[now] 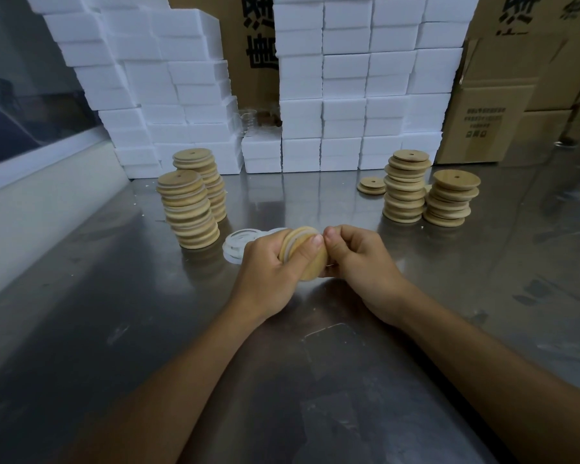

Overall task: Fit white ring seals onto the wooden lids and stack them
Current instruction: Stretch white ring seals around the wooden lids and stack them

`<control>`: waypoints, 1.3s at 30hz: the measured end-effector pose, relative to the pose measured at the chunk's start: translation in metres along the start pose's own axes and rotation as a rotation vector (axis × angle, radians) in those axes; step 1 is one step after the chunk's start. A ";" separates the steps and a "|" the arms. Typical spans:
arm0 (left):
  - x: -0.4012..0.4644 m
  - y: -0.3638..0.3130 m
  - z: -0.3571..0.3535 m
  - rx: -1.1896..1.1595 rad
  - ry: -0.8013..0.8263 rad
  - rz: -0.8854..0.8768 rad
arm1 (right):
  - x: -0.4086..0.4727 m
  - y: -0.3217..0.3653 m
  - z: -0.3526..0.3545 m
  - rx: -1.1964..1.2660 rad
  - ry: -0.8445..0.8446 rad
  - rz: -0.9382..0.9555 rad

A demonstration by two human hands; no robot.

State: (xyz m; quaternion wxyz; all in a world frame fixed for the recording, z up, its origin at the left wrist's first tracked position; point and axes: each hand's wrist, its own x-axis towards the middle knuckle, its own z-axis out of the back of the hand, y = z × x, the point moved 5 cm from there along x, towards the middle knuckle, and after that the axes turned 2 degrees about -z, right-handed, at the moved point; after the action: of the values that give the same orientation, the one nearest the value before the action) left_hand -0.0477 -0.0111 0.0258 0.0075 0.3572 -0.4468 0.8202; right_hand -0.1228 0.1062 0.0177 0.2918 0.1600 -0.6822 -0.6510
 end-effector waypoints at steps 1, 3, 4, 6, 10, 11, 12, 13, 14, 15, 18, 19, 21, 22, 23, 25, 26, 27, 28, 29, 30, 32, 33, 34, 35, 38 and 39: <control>0.000 0.001 0.000 -0.008 -0.011 0.010 | 0.000 0.000 0.000 0.021 0.007 -0.004; 0.001 0.005 0.003 -0.040 -0.063 0.050 | 0.000 0.000 0.000 0.033 0.021 -0.006; 0.002 0.009 0.005 -0.054 -0.094 0.081 | 0.000 -0.001 -0.001 0.019 0.030 -0.009; 0.002 0.014 0.007 -0.064 -0.132 0.133 | -0.001 -0.002 -0.003 -0.032 0.047 -0.013; 0.003 0.010 0.005 0.041 -0.112 0.097 | -0.001 -0.002 -0.002 -0.098 -0.002 -0.012; 0.003 0.010 0.005 0.074 -0.115 0.091 | -0.001 -0.003 -0.001 -0.097 -0.030 -0.016; 0.003 0.010 0.006 0.094 -0.126 0.090 | 0.000 -0.003 0.001 -0.098 -0.060 -0.022; 0.002 0.009 0.008 0.128 -0.141 0.078 | 0.000 -0.004 0.003 -0.106 -0.088 -0.029; 0.002 0.007 0.010 0.191 -0.152 0.043 | 0.000 -0.005 0.004 -0.123 -0.111 -0.038; 0.001 0.002 0.011 0.280 -0.147 -0.017 | 0.000 -0.005 0.005 -0.148 -0.128 -0.047; -0.002 -0.009 0.003 0.506 -0.026 -0.196 | 0.001 -0.007 0.007 -0.271 -0.164 -0.061; -0.003 -0.012 0.002 0.561 0.004 -0.224 | 0.001 -0.007 0.008 -0.334 -0.166 -0.054; -0.004 -0.015 0.000 0.661 0.045 -0.258 | 0.001 -0.005 0.007 -0.442 -0.153 -0.025; -0.004 -0.015 -0.001 0.695 0.069 -0.251 | 0.001 -0.004 0.007 -0.476 -0.143 -0.015; -0.004 -0.016 -0.002 0.728 0.093 -0.231 | 0.000 -0.003 0.006 -0.498 -0.132 -0.012; -0.004 -0.015 -0.005 0.835 0.134 -0.204 | -0.001 -0.001 0.005 -0.521 -0.125 -0.002; -0.004 -0.014 -0.006 0.891 0.157 -0.185 | -0.002 0.000 0.005 -0.531 -0.128 0.008; -0.003 -0.011 -0.006 0.934 0.184 -0.145 | -0.002 0.000 0.005 -0.540 -0.133 0.014; -0.003 -0.008 -0.005 0.965 0.212 -0.087 | -0.003 0.000 0.005 -0.542 -0.139 0.014; -0.003 -0.005 -0.003 0.993 0.225 -0.024 | -0.003 0.000 0.006 -0.536 -0.145 0.011; -0.003 -0.003 -0.001 1.025 0.215 0.031 | -0.003 -0.001 0.007 -0.526 -0.150 0.007; -0.002 -0.002 0.005 1.098 0.167 0.119 | -0.003 -0.001 0.007 -0.518 -0.149 0.003; -0.002 -0.002 0.008 1.126 0.147 0.161 | -0.003 -0.001 0.007 -0.520 -0.144 0.004; -0.003 -0.001 0.010 1.151 0.133 0.202 | -0.003 -0.001 0.007 -0.524 -0.138 0.006; -0.004 0.000 0.014 1.174 0.124 0.238 | -0.003 -0.001 0.007 -0.525 -0.134 0.009; -0.004 0.005 0.023 1.202 0.116 0.328 | -0.002 -0.002 0.007 -0.519 -0.128 0.012; -0.003 0.006 0.026 1.198 0.111 0.355 | -0.003 -0.002 0.007 -0.516 -0.128 0.016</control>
State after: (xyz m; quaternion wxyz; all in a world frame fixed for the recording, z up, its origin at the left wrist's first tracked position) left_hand -0.0324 -0.0329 0.0284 -0.3073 0.1765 0.0389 0.9343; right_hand -0.1255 0.1132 0.0154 0.2842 0.0334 -0.5118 -0.8101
